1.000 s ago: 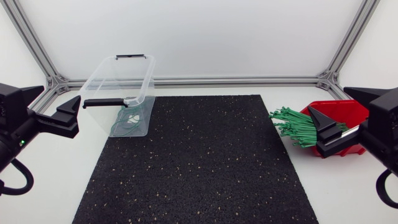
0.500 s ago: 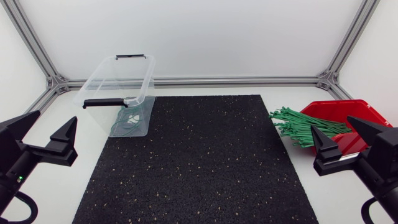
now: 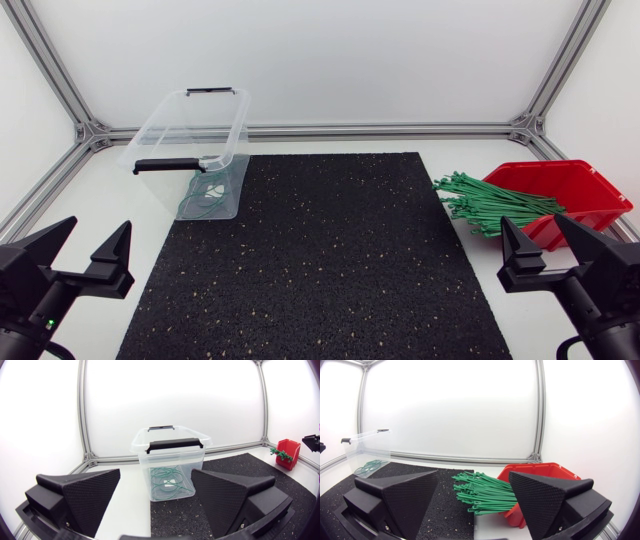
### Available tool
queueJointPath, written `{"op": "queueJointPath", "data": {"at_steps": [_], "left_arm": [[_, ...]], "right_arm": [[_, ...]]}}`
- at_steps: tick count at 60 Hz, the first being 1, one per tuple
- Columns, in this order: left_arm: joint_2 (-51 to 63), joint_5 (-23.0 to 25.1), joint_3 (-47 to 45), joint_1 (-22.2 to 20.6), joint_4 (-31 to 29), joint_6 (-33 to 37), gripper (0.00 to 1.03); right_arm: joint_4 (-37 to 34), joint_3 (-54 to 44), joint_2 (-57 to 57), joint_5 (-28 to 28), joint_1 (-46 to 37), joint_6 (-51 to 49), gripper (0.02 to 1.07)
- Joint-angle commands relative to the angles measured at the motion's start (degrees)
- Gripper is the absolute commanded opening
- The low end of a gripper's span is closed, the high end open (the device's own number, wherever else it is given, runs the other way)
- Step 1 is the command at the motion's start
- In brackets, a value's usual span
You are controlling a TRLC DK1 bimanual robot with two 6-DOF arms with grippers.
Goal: Take a green cable tie from the red box, thread the tail through the head to close it, then place it in the transparent bin on the left.
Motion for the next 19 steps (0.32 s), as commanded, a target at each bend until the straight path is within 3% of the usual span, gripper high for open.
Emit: {"op": "queueJointPath", "data": {"at_steps": [1, 19], "left_arm": [[-2.6, -0.6, -2.6, 0.6, -0.7, -2.7, 0.99], [-4.8, -0.8, -4.1, 0.7, -1.7, -3.7, 0.99]], "right_arm": [[0.8, -1.3, -0.3, 0.2, -0.3, 1.7, 1.03], [0.8, -1.3, -0.3, 0.2, -0.3, 1.7, 1.03]]}}
